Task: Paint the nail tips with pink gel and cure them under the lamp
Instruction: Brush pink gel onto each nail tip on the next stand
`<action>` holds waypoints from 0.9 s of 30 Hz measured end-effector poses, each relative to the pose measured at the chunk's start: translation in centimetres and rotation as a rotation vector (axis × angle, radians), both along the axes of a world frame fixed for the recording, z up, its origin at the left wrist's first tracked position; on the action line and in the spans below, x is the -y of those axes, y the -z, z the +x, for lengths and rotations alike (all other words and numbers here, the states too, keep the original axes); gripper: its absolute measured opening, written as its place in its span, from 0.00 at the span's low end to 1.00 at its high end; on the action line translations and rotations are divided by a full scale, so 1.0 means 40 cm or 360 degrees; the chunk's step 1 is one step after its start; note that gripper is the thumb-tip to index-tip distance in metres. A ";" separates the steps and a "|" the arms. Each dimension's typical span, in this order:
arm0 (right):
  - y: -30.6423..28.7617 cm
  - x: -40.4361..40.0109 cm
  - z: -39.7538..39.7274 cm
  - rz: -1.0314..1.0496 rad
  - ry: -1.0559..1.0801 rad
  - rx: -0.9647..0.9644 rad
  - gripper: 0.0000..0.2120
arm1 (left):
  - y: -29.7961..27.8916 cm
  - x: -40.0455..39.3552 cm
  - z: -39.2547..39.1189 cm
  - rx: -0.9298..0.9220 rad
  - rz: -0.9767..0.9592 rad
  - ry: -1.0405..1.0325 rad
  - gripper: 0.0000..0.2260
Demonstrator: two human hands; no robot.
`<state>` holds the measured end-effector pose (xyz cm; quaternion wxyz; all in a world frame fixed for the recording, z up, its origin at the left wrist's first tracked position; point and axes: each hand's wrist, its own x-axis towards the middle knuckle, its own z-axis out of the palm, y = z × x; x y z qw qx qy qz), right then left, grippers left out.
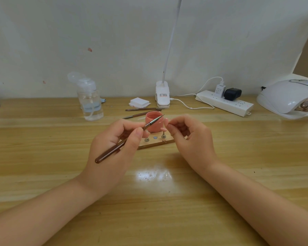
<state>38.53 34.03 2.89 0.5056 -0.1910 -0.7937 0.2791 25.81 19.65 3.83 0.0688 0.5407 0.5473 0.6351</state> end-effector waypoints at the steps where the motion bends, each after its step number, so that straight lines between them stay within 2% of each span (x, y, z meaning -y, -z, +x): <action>1: 0.000 0.000 0.000 0.0018 0.0007 0.0002 0.03 | 0.000 0.000 0.002 -0.0029 -0.0007 -0.0002 0.07; 27: -0.002 0.003 0.001 0.0103 0.0030 0.0036 0.02 | -0.003 -0.003 -0.001 -0.0042 -0.0049 -0.0029 0.07</action>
